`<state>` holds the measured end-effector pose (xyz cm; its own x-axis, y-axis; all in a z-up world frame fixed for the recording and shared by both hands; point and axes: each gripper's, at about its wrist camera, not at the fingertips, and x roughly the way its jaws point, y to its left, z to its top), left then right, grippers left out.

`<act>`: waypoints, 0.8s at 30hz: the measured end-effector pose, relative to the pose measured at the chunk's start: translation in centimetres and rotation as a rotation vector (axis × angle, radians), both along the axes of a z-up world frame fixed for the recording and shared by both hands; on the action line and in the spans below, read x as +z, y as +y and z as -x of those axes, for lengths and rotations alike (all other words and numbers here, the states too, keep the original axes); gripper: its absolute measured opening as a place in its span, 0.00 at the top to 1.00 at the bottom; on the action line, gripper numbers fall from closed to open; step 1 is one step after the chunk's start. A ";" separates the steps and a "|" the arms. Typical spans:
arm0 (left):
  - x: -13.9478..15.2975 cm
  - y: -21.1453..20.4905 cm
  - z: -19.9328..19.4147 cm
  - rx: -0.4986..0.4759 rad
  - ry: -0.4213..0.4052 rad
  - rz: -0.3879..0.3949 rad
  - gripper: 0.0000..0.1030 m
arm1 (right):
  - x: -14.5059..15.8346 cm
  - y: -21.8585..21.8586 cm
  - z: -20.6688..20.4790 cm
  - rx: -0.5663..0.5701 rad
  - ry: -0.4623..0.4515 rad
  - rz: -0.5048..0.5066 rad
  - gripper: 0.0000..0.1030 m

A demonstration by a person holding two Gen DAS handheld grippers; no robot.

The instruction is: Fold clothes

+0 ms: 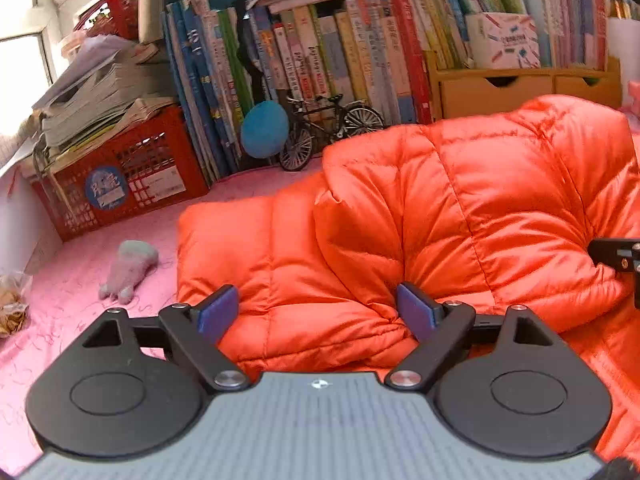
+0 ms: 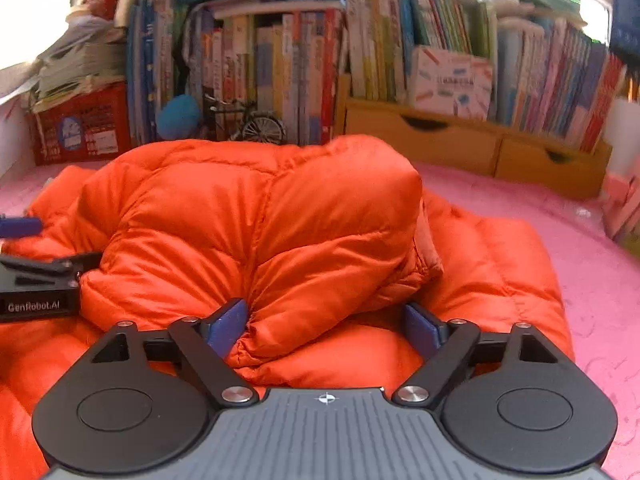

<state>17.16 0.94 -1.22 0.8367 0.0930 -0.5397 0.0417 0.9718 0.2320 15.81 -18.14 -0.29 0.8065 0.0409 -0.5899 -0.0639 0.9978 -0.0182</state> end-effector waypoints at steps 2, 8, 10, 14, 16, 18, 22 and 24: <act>1.1 1.0 1.2 0.004 -0.010 0.057 0.21 | 0.8 -0.3 0.9 -0.002 -0.030 -0.037 0.28; 3.6 4.2 5.6 -0.044 -0.014 0.379 0.30 | 3.1 -2.1 4.9 0.085 -0.089 -0.359 0.49; 3.8 4.5 6.4 -0.117 0.011 0.493 0.38 | 3.5 -2.1 5.6 0.140 -0.075 -0.475 0.53; 2.7 3.8 6.0 -0.199 0.115 0.563 0.55 | 2.5 -1.0 5.3 0.232 0.025 -0.547 0.68; 1.6 3.3 5.2 -0.161 0.161 0.522 0.57 | 1.5 -0.6 4.7 0.216 0.074 -0.507 0.69; 0.5 3.6 4.5 -0.119 0.193 0.502 0.61 | 0.4 -0.7 4.0 0.167 0.114 -0.453 0.75; 0.6 5.3 4.8 -0.079 0.184 0.447 0.68 | -0.7 -3.5 4.0 0.095 0.133 -0.430 0.91; 1.3 7.0 5.9 -0.076 0.168 0.433 0.67 | -1.1 -5.3 4.8 0.065 0.125 -0.393 0.91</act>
